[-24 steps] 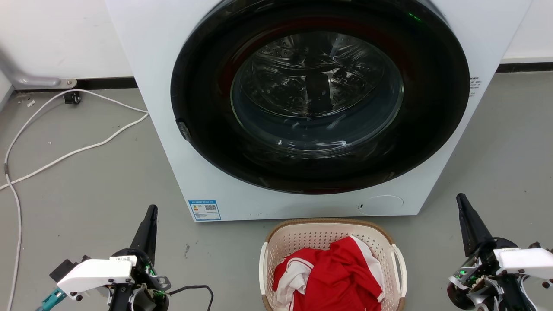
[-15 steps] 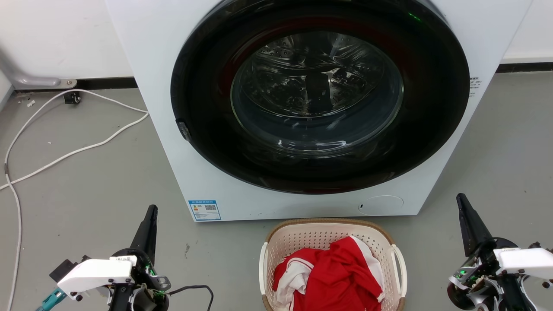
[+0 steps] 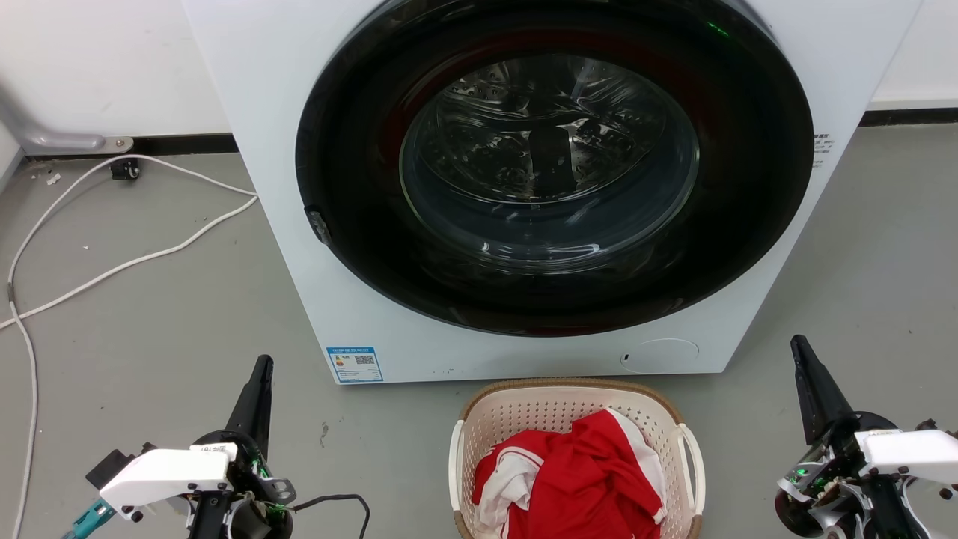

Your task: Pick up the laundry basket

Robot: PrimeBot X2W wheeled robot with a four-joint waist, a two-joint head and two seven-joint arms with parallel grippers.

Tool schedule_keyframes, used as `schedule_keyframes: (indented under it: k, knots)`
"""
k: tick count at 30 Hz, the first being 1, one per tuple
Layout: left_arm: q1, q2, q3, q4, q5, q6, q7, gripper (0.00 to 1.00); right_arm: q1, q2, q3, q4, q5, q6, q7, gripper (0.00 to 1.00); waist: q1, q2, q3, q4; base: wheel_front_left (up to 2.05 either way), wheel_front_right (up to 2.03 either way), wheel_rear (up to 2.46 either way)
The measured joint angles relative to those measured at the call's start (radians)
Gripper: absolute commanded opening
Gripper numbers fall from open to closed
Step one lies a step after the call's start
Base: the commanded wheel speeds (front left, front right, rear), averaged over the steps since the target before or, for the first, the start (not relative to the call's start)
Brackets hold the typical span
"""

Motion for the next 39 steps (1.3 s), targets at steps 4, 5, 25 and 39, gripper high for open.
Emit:
schedule_keyframes:
  k: [4,5,25,39]
  knots:
    - [0.0,0.0,0.0,0.0,0.0,0.0,0.0,0.0,0.0,0.0,0.0,0.0,0.0,0.0,0.0,0.0,0.0,0.0,0.0,0.0,0.0,0.0,0.0]
    - [0.0,0.0,0.0,0.0,0.0,0.0,0.0,0.0,0.0,0.0,0.0,0.0,0.0,0.0,0.0,0.0,0.0,0.0,0.0,0.0,0.0,0.0,0.0]
    - [0.044,-0.006,-0.009,-0.005,0.128,0.0,-0.066,1.0,0.045,0.003,0.002,-0.016,-0.186,0.0,-0.065,1.0,0.0,0.0,0.003,0.001,0.0,0.0,0.0]
    - [0.044,-0.005,-0.041,-0.086,0.419,0.065,-0.125,1.0,0.055,0.003,0.027,-0.115,-0.526,0.0,-0.124,1.0,0.0,0.0,0.007,0.002,0.0,0.0,0.0]
